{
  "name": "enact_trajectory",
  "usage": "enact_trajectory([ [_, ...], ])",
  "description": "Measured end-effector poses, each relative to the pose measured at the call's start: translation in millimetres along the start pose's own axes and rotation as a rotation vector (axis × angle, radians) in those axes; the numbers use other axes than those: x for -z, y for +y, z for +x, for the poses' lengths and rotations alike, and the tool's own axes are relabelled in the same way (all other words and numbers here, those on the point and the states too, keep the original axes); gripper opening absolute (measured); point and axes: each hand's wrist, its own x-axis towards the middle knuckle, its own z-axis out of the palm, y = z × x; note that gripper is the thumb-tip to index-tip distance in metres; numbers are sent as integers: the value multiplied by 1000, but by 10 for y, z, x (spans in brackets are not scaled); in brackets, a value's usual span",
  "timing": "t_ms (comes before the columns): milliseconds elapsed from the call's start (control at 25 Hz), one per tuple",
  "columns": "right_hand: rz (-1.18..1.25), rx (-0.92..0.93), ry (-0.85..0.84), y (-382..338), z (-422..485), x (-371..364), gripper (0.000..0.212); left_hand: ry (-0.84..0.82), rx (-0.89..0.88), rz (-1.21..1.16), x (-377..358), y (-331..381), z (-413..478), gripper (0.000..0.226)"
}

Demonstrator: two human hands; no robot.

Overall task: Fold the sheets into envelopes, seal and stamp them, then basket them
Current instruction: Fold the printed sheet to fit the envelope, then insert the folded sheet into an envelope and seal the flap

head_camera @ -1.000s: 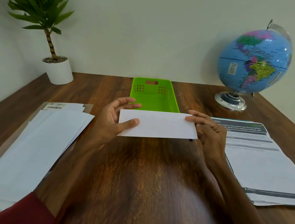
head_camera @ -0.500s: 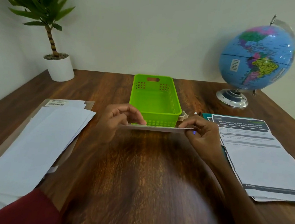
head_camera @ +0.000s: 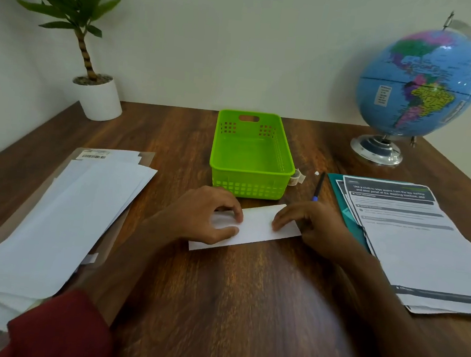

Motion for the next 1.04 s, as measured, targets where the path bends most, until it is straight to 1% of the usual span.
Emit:
enact_trajectory([
  [200,-95,36,201,-102,24,-119,60,-1,-33,-14,-12,-21,6,25],
  [280,-102,68,190,-163,44,-203,55,10,-46,-12,-17,1,13,24],
  [400,-136,93,112,-214,68,-305,47,46,-50,-40,-36,18,-2,22],
  [600,-241,122,78,-319,79,-321,42,121,42,-18,-16,173,-91,18],
  [720,-287,196,84,-442,111,-377,43,279,165,83,121,273,-287,20],
  [800,-295,252,61,-579,145,-469,40,379,333,177,286,304,-499,18],
  [880,-281,301,36,-716,212,-581,38,429,569,276,467,285,-765,18],
  [960,-263,345,18,-833,299,-699,38,441,742,308,583,146,-1068,27],
  [1000,-258,363,8,-880,337,-754,37,448,801,278,680,103,-1229,38],
  [1040,-255,377,1,-916,366,-814,36,411,882,184,731,19,-1358,53],
])
